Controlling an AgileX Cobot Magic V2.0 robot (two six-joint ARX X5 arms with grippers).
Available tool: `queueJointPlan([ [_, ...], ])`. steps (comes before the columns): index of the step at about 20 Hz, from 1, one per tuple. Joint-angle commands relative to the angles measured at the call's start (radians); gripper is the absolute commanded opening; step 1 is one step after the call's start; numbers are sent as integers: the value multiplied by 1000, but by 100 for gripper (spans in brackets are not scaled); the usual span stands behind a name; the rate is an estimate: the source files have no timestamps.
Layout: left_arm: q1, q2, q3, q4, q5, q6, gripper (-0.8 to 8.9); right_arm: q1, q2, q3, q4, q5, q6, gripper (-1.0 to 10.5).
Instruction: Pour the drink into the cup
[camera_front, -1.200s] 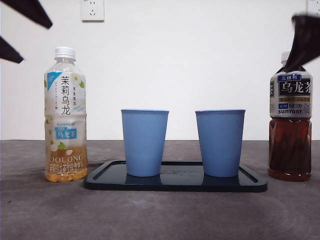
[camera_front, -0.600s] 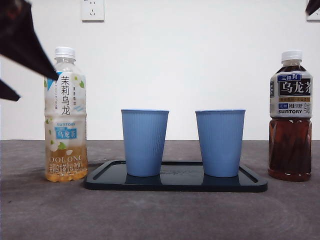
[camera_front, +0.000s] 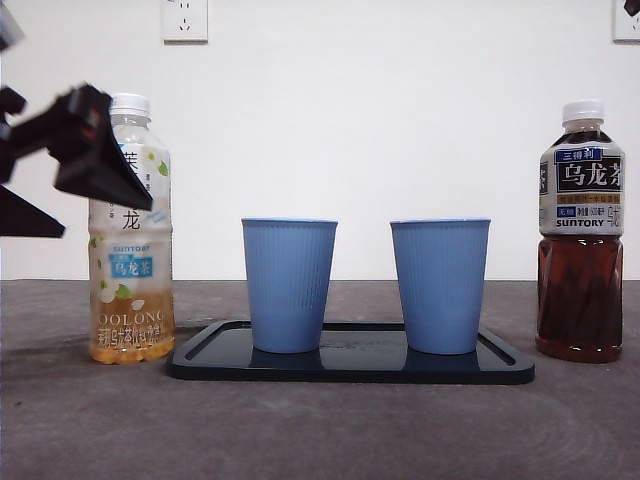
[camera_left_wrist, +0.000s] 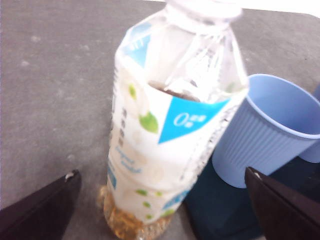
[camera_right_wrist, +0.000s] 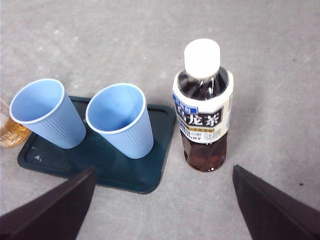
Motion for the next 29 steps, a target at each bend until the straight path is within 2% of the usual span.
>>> queueJointPlan([
  [1, -5, 96, 2, 111, -2, 24, 527, 5, 4, 16, 11, 0, -15, 437],
  [5, -5, 241, 2, 328, -2, 35, 527, 5, 4, 16, 10, 3, -24, 437],
  [10, -5, 364, 2, 481, -2, 35, 516, 5, 4, 16, 9, 34, -37, 437],
  [13, -5, 407, 2, 540, -2, 35, 411, 5, 4, 16, 9, 34, -38, 437],
  [17, -5, 412, 3, 545, -2, 35, 178, 5, 4, 16, 9, 27, -38, 437],
  [18, -5, 412, 3, 548, -2, 33, 144, 5, 4, 16, 9, 25, -39, 437],
  [21, -7, 404, 3, 552, -2, 29, 141, 5, 4, 16, 8, 24, -43, 437],
  [24, -31, 330, 12, 486, -2, 29, 141, 5, 4, 16, 6, -3, -90, 437],
  [29, -98, 141, 127, 28, -2, 39, 114, 5, 4, 16, 6, -116, -168, 437],
])
